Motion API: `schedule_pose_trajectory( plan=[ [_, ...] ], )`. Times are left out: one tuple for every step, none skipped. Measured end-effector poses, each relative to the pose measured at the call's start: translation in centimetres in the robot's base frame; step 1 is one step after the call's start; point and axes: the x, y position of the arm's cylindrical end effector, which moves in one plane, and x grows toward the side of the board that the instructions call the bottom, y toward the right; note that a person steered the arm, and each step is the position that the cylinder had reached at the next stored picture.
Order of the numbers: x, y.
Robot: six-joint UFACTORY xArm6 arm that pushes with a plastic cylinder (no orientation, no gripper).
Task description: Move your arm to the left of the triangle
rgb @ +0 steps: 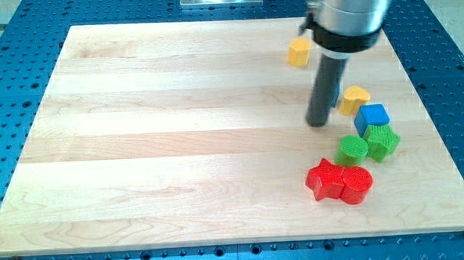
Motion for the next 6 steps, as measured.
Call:
schedule_pose_trajectory(
  plan=[
    [-2.3,5.0],
    [-3.0,6.0],
    [-4.8,2.6],
    [-5.9,1.4],
    [-6.1,-6.2],
    [-8.6,0.1]
  ],
)
